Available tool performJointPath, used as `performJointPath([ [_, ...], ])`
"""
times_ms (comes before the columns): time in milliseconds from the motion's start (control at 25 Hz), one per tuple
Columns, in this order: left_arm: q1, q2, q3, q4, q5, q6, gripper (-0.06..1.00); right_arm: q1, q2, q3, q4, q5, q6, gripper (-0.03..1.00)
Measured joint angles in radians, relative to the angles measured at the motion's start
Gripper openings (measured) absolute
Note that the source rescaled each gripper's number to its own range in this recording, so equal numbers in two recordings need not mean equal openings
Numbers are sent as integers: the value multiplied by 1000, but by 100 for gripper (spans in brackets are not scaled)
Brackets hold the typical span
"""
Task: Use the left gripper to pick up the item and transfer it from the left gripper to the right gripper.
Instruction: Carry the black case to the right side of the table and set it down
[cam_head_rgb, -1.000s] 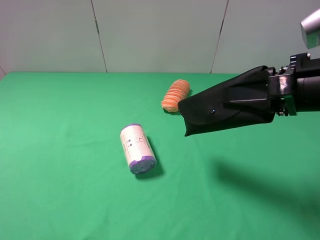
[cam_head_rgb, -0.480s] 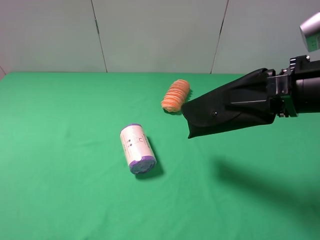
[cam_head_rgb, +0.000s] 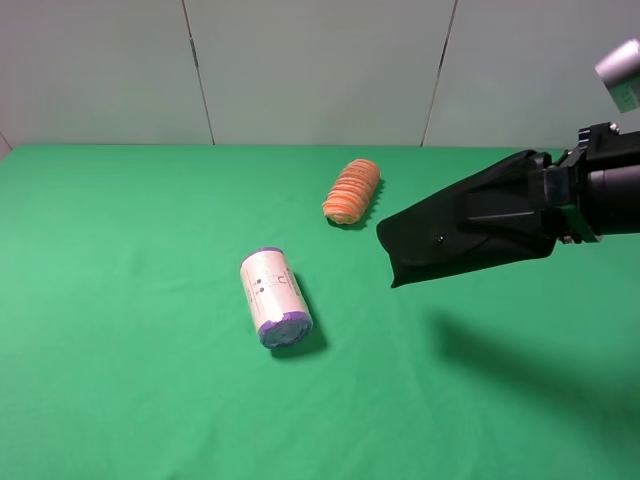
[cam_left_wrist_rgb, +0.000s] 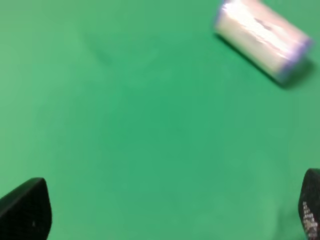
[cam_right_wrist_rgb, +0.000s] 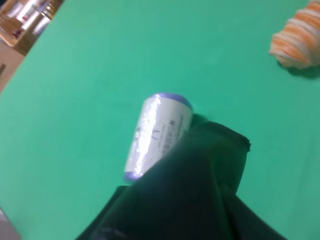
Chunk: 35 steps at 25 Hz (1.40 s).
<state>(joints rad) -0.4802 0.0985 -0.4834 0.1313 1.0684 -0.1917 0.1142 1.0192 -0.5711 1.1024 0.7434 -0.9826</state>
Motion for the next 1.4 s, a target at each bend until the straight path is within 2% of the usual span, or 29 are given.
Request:
performJointPath([
  [240,301,0,0,0,-2,0,100,0,0,0,-33,-42,21,0],
  [280,337,0,0,0,-2,0,100,0,0,0,-35,-48,24,0],
  [320,337,0,0,0,-2,0,100,0,0,0,-40,-53,25,0],
  [400,417,0,0,0,-2,0,100,0,0,0,-49,-56,25,0],
  [440,482,0,0,0,-2,0,100,0,0,0,-54,-56,25,0],
  [520,536,0,0,0,-2,0,100,0,0,0,-65,-61,26,0],
  [760,613,-75,0,0,-2,0,100,0,0,0,-75,-93,27,0],
  [920,648,-103,0,0,-2,0,100,0,0,0,-77,-150,27,0],
  [1400,657,-105,0,0,-2,0,100,0,12,0,-174,-380,28,0],
])
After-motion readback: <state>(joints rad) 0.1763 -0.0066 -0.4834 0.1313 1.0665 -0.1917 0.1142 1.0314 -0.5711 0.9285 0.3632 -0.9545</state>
